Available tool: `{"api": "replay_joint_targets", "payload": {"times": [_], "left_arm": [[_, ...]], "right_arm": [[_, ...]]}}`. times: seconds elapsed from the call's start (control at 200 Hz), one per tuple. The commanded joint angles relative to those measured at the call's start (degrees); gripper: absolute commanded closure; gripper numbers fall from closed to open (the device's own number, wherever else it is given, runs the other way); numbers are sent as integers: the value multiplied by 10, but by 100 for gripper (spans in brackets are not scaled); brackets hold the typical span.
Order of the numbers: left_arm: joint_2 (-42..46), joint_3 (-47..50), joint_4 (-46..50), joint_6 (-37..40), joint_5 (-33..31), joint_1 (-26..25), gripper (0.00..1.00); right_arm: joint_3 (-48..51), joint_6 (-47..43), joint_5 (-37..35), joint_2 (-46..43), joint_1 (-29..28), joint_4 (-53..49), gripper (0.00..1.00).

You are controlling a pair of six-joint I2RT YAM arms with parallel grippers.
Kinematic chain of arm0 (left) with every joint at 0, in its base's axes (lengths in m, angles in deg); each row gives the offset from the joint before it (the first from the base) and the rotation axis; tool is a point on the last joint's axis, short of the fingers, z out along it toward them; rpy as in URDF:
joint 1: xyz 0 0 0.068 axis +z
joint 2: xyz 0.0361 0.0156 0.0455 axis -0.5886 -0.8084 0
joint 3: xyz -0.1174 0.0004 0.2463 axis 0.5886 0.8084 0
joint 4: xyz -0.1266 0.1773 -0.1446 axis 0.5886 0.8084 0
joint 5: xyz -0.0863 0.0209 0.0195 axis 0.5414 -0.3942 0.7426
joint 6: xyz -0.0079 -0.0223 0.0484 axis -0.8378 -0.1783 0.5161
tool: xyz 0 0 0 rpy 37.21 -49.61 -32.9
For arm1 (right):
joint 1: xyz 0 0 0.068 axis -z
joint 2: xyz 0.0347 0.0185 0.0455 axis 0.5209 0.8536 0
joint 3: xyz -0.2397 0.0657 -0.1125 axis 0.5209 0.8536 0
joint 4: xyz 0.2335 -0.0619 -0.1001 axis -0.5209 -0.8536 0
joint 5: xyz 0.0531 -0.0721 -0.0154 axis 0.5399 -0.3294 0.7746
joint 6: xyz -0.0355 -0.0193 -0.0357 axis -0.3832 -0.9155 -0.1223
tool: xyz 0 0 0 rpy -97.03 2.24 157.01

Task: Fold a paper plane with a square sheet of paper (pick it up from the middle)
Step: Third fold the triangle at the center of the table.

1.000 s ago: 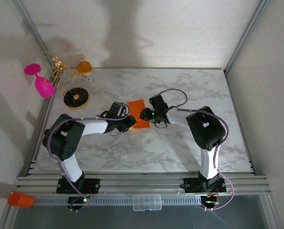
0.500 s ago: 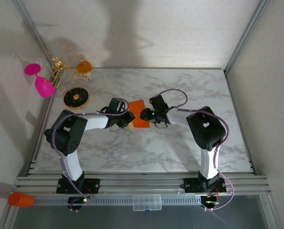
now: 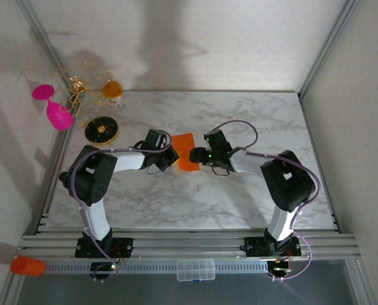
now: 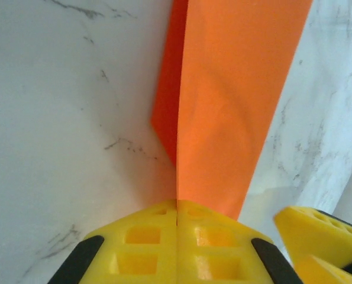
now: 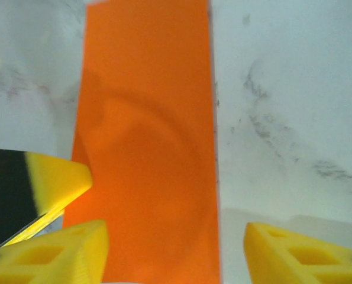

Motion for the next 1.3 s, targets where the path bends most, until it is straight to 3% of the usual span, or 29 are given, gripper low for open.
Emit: {"api": "replay_joint_targets", "payload": {"times": [0.0, 0.3, 0.476, 0.696, 1.016, 1.292], "left_arm": [[39, 7, 4, -27, 12, 2, 100], [65, 20, 0, -70, 22, -6, 99], [65, 19, -1, -73, 25, -9, 99], [66, 19, -2, -75, 29, -13, 99], [64, 20, -1, -74, 33, -15, 99], [62, 24, -2, -75, 30, -17, 99]], "right_arm": [[43, -92, -44, -56, 0, 68, 30], [157, -275, -31, -121, -26, 242, 30], [242, -371, -10, -139, -68, 401, 27], [241, -474, -66, -83, -114, 442, 27], [218, -589, -143, 6, -136, 514, 31], [200, -612, -167, 40, -142, 556, 40]]}}
